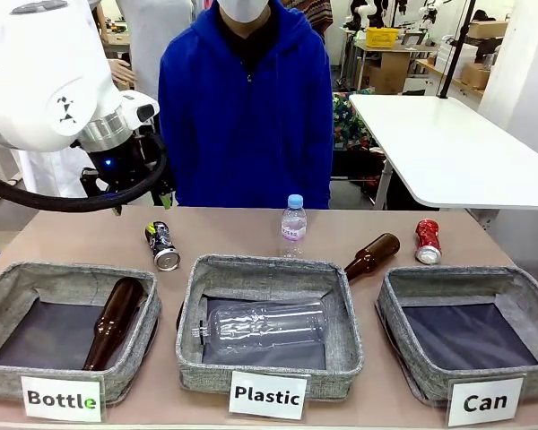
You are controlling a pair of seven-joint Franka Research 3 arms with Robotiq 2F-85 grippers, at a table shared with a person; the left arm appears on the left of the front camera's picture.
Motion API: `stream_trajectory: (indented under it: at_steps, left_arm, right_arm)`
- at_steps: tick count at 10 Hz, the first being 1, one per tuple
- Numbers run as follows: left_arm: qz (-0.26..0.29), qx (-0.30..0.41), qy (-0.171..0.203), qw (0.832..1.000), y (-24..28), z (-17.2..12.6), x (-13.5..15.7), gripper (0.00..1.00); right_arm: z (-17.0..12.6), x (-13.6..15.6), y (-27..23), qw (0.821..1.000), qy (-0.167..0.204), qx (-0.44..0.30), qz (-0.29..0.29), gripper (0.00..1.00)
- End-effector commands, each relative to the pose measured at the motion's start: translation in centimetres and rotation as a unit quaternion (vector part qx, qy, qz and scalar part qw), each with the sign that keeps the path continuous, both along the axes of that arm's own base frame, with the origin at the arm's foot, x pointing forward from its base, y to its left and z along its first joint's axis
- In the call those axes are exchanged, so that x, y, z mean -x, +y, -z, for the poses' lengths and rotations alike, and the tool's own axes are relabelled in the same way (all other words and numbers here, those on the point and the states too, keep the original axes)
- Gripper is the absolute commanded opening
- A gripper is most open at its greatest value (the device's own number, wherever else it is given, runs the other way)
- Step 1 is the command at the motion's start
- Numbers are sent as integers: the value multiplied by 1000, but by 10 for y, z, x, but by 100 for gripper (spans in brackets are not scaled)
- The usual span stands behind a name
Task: Sort the can waste into the basket.
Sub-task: Pick up the can waste from the table and place it in the right Fabric basket.
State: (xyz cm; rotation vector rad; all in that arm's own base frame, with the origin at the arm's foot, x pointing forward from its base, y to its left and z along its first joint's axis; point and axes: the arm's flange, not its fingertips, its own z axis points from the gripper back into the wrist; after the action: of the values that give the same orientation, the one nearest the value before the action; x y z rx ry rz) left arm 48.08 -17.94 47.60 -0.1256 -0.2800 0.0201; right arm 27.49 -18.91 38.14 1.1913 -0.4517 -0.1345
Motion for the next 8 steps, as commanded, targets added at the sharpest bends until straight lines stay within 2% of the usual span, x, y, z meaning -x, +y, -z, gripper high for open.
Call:
stream_trajectory:
  at_steps: [1,2,3,4,7,8]
  left_arm:
    - [61,-37,16,997,-12,15,-40,100]
    - [48,-29,8,998,-16,23,-58,100]
    - [75,-34,12,997,-19,30,-66,100]
    - [77,-44,20,996,-21,37,-72,100]
    - [17,-18,78,997,-22,56,-86,100]
    - [3,-18,82,996,-22,59,-90,100]
  right_arm:
    - [-1,-3,-1,1000,-17,-5,2,100]
    - [-1,-3,-1,1000,-17,-5,2,100]
    - [-1,-3,-1,1000,-17,-5,2,100]
    - [-1,-3,-1,1000,-17,-5,2,100]
    - [-1,-3,-1,1000,-17,-5,2,100]
    - [-1,-3,-1,1000,-17,-5,2,100]
